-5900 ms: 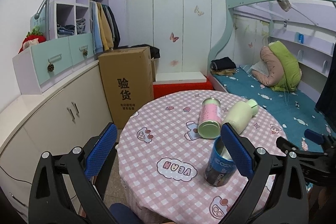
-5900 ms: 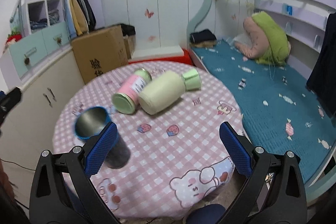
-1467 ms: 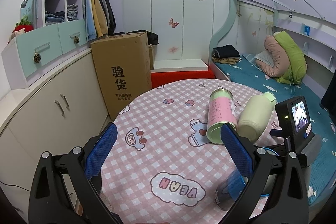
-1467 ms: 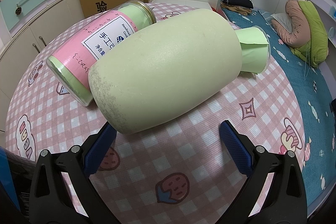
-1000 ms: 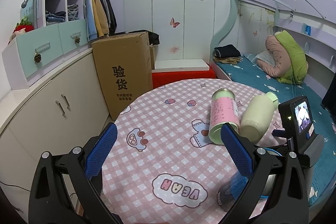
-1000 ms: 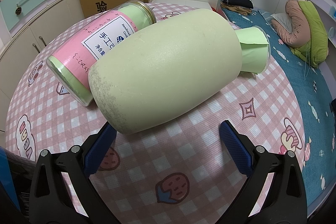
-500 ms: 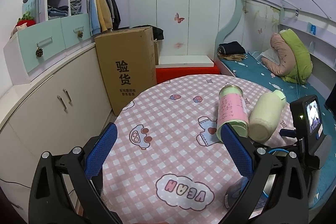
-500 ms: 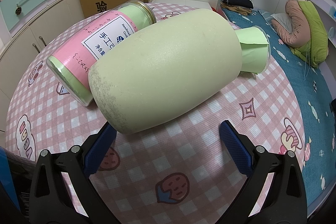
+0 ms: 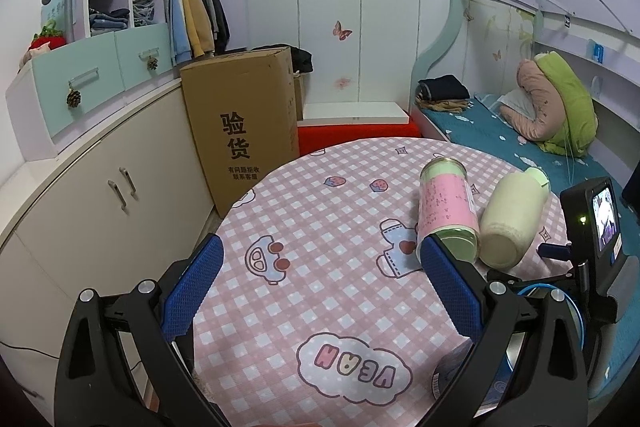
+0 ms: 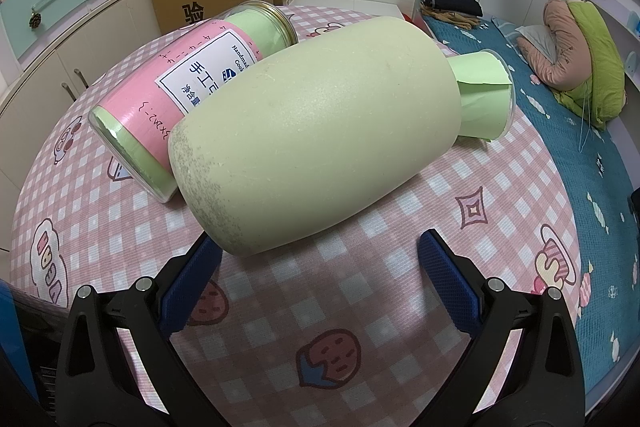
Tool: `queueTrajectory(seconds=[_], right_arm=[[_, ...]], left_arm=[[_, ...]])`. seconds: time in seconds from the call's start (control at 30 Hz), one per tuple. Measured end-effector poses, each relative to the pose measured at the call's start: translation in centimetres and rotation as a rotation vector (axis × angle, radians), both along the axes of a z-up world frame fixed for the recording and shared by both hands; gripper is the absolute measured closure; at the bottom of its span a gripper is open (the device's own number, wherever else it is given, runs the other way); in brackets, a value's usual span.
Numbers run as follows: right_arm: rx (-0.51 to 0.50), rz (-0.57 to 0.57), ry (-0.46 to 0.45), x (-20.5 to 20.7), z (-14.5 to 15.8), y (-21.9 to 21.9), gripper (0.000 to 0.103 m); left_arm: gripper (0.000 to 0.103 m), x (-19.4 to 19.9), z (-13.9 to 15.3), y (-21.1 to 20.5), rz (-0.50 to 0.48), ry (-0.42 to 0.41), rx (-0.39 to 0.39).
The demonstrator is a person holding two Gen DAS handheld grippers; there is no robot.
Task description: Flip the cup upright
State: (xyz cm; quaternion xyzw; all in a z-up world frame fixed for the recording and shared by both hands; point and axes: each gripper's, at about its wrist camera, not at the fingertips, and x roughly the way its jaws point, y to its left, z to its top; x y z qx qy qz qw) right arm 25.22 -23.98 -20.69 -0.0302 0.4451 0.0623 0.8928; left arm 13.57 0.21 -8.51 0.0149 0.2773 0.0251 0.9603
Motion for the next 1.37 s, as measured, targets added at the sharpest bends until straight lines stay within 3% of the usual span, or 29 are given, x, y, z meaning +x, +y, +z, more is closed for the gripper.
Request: queueTrajectory(seconds=[1.37], right_arm=[[0.000, 0.000, 0.000, 0.01, -0.08, -0.03, 0.005]], left_arm=[[0.008, -0.20, 0.49, -0.27, 0.004, -0.015, 0.005]])
